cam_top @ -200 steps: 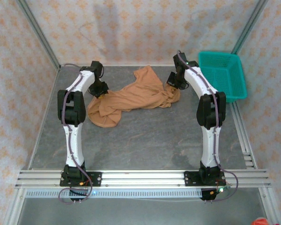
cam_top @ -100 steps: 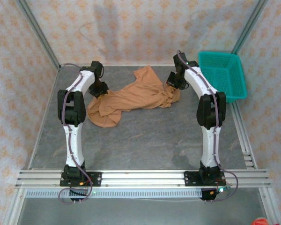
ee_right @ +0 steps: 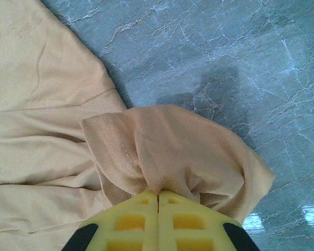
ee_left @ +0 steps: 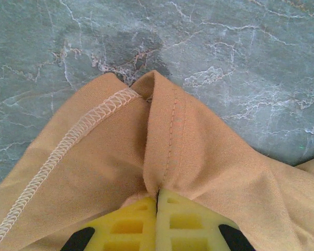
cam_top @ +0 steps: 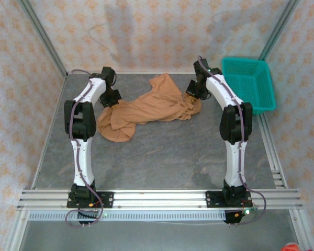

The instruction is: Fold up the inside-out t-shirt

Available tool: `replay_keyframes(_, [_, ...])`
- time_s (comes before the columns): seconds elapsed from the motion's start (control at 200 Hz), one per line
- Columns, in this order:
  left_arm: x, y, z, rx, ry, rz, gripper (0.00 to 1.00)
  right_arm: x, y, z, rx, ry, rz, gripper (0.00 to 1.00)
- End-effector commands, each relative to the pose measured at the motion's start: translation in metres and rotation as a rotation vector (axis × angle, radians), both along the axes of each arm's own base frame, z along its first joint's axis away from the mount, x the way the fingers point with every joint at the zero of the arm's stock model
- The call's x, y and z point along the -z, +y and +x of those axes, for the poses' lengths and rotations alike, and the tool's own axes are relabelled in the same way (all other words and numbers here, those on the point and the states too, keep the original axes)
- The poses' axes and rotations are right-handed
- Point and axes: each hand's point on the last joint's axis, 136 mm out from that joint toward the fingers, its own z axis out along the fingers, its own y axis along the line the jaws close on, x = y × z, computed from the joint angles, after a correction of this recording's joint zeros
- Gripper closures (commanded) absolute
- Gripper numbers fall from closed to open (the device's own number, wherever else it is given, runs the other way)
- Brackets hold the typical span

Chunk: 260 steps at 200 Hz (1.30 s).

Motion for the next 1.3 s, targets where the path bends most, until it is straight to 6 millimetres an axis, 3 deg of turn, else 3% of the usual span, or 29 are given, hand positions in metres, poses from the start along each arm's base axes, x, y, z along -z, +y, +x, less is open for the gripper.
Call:
replay_keyframes(0.0, [-0.020,-0.003,0.005,0.013,-0.045,-0.003,1.00,-0.011,0.002,0.001,-0.014,-0.011,0.002,1.00])
replay_keyframes(0.165, [-0.082,-0.009,0.005,0.004,-0.171,-0.041,1.00,-0.032,0.001,-0.001,-0.008,-0.050,0.014,1.00])
replay_keyframes(0.39, [-0.187,0.003,-0.003,-0.091,-0.394,-0.138,1.00,-0.101,-0.004,-0.006,0.008,-0.179,0.060,1.00])
replay_keyframes(0.41, [-0.205,0.004,-0.007,-0.098,-0.434,-0.145,1.00,-0.107,-0.005,-0.007,0.008,-0.191,0.064,1.00])
replay_keyframes(0.605, [-0.286,0.019,-0.036,-0.156,-0.616,-0.186,1.00,-0.188,-0.015,-0.021,0.031,-0.355,0.113,1.00])
replay_keyframes(0.786, [-0.362,0.037,-0.068,-0.209,-0.808,-0.238,1.00,-0.288,-0.018,-0.044,0.031,-0.558,0.198,1.00])
replay_keyframes(0.996, [-0.461,0.044,-0.121,-0.226,-1.081,-0.241,1.00,-0.403,-0.006,-0.095,-0.035,-0.826,0.397,1.00])
replay_keyframes(1.106, [-0.503,0.044,-0.153,-0.225,-1.199,-0.231,1.00,-0.454,-0.007,-0.136,-0.076,-0.977,0.468,1.00])
replay_keyframes(1.296, [-0.555,0.040,-0.204,-0.219,-1.357,-0.206,1.00,-0.514,-0.026,-0.210,-0.096,-1.201,0.453,1.00])
